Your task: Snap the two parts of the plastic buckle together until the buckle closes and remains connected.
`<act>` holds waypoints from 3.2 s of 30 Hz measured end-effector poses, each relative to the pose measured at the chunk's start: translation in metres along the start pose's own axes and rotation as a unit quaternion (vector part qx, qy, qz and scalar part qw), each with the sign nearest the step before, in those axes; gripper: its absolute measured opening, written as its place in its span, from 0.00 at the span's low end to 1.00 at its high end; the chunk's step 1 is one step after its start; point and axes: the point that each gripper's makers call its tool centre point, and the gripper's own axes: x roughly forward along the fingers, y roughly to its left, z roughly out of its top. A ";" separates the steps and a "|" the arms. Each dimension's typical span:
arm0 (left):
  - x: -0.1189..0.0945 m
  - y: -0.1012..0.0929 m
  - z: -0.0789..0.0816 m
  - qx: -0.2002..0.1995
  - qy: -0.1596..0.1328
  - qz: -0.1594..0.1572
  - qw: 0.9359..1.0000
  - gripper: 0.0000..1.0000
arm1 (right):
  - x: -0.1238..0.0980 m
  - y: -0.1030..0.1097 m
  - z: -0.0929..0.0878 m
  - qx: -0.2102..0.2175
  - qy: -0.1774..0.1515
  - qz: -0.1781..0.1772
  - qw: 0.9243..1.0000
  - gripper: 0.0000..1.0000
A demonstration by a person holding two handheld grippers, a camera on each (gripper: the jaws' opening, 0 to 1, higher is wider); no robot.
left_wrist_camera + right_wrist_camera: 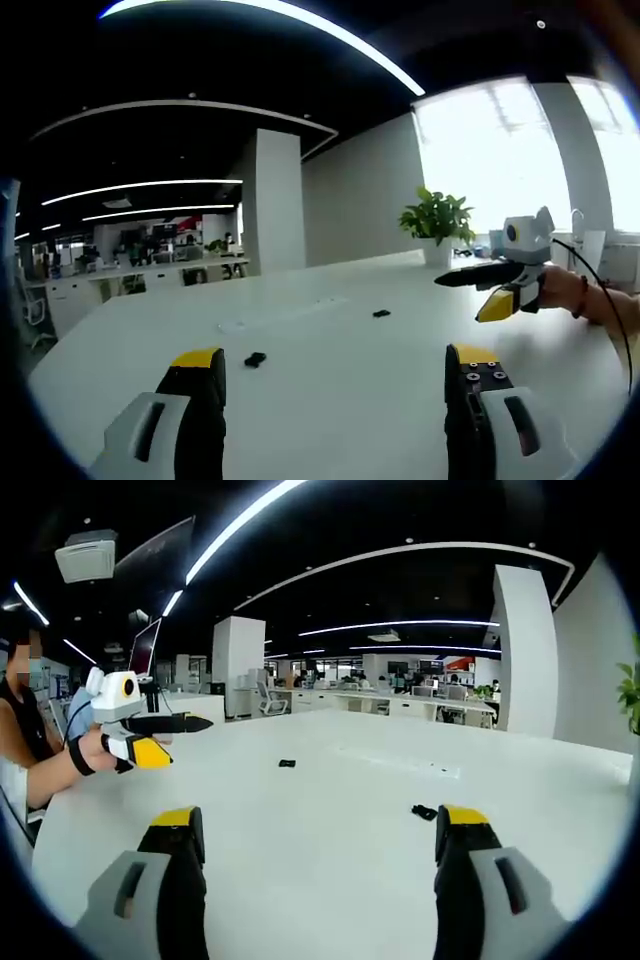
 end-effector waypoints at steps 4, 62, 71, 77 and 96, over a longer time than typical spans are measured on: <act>0.000 0.000 0.000 -0.001 0.000 0.000 1.000 0.92 | 0.000 0.000 0.001 0.000 -0.001 0.000 1.000 0.96; 0.000 -0.003 -0.001 0.004 0.001 -0.009 1.000 0.89 | 0.001 -0.005 -0.004 0.000 0.007 -0.002 1.000 0.91; -0.002 -0.006 0.006 -0.009 -0.011 -0.014 1.000 0.89 | 0.001 -0.004 -0.003 0.002 0.006 -0.002 1.000 0.91; 0.000 -0.010 0.004 -0.016 -0.006 -0.021 1.000 0.89 | 0.002 -0.002 -0.001 0.008 0.000 0.001 1.000 0.90; 0.002 -0.011 0.015 0.000 -0.014 -0.023 1.000 0.89 | 0.005 -0.008 0.007 0.012 -0.007 -0.001 1.000 0.90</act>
